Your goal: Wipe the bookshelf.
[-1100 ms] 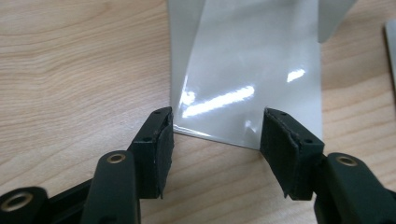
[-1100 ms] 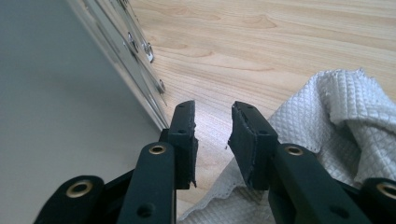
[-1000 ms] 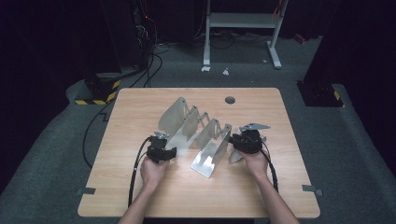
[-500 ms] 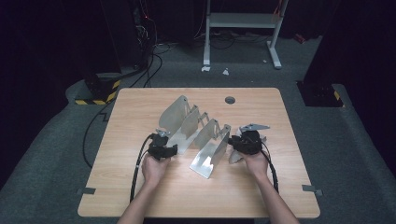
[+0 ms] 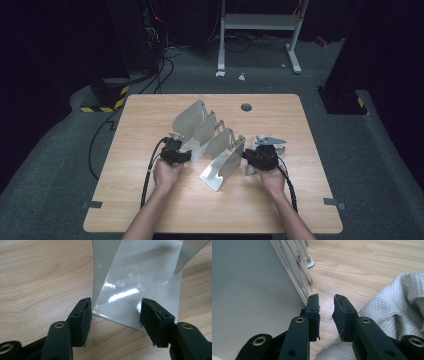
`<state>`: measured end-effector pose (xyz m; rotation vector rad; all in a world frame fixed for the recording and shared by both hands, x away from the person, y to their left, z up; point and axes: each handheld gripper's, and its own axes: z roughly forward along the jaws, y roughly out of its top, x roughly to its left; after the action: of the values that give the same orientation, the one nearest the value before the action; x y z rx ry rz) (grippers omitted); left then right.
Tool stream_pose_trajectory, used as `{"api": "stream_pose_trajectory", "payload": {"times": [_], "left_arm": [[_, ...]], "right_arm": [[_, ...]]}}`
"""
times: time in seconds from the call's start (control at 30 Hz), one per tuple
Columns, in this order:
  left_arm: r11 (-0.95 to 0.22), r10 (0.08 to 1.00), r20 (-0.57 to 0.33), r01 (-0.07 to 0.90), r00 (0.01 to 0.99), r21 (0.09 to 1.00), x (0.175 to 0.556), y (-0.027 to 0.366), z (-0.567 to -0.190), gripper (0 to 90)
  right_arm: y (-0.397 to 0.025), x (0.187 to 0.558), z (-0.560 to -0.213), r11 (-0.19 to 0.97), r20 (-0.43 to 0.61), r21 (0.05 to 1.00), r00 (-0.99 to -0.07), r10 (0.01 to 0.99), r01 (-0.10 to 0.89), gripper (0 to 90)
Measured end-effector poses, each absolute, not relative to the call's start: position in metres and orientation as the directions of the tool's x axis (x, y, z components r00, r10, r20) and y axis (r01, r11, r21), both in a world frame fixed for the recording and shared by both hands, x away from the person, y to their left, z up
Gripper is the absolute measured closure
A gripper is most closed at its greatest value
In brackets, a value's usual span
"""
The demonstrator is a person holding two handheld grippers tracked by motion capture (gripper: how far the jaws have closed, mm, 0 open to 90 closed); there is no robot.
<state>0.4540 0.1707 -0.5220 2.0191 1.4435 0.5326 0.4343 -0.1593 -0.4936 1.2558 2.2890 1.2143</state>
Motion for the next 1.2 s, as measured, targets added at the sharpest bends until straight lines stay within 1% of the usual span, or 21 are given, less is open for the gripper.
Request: {"api": "stream_pose_trajectory", "payload": {"times": [0.3, 0.53, 0.7, 0.73, 1.1, 1.2], "left_arm": [[-0.236, 0.939, -0.021, 0.687, 0.344, 0.687, 0.457, 0.17, -0.524, 43.3], [-0.259, 0.932, -0.018, 0.7, 0.362, 0.666, 0.464, 0.167, -0.521, 43.2], [-0.262, 0.926, -0.023, 0.688, 0.376, 0.677, 0.465, 0.165, -0.522, 43.4], [-0.266, 0.925, -0.021, 0.688, 0.378, 0.676, 0.464, 0.164, -0.522, 45.6], [-0.276, 0.915, -0.027, 0.671, 0.403, 0.688, 0.465, 0.159, -0.524, 45.6], [-0.284, 0.911, -0.025, 0.668, 0.412, 0.688, 0.464, 0.159, -0.524, 45.1]], "right_arm": [[-0.149, 0.423, -0.497, 0.285, 0.159, 0.772, -0.608, 0.778, 0.567, 74.4], [-0.14, 0.414, -0.499, 0.303, 0.151, 0.775, -0.629, 0.763, 0.555, 73.2], [-0.14, 0.414, -0.499, 0.298, 0.163, 0.775, -0.632, 0.758, 0.557, 73.4], [-0.14, 0.413, -0.499, 0.3, 0.162, 0.775, -0.633, 0.757, 0.556, 73.5], [-0.136, 0.403, -0.5, 0.311, 0.162, 0.78, -0.656, 0.737, 0.543, 73.2], [-0.136, 0.403, -0.501, 0.31, 0.165, 0.781, -0.657, 0.736, 0.543, 71.7]]}}
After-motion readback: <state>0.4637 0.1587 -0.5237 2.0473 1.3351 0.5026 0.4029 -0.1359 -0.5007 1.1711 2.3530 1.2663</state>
